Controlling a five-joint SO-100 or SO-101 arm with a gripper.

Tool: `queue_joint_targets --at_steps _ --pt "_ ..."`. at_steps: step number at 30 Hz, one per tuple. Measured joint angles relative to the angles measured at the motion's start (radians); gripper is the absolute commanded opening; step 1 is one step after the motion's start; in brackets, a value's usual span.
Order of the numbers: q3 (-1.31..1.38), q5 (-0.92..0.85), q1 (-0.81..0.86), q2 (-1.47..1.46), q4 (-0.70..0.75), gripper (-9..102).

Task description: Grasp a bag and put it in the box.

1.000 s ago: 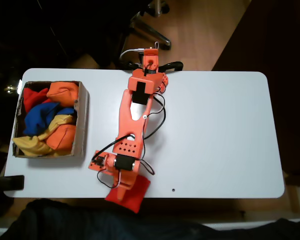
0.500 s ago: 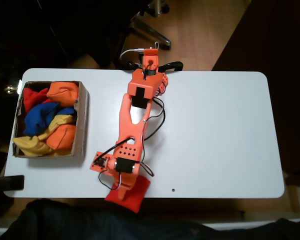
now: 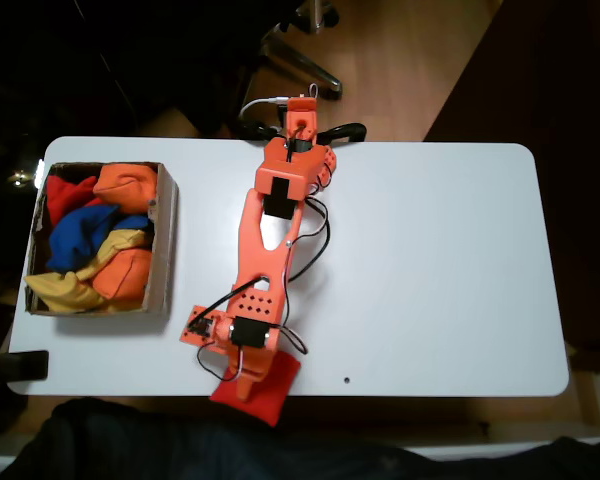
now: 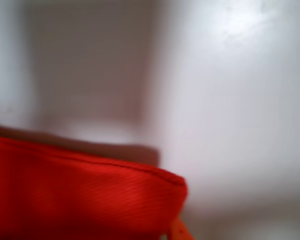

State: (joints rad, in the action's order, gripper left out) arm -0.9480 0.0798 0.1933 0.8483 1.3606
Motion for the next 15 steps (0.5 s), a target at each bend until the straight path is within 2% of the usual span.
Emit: queue_joint_targets --at_steps 4,7,15 --pt "0.011 -0.015 0.002 -0.005 -0.002 54" --pt "0.020 -0.025 0.000 -0.005 -0.002 45" --pt "0.032 -0.034 0.000 -0.005 0.003 38"
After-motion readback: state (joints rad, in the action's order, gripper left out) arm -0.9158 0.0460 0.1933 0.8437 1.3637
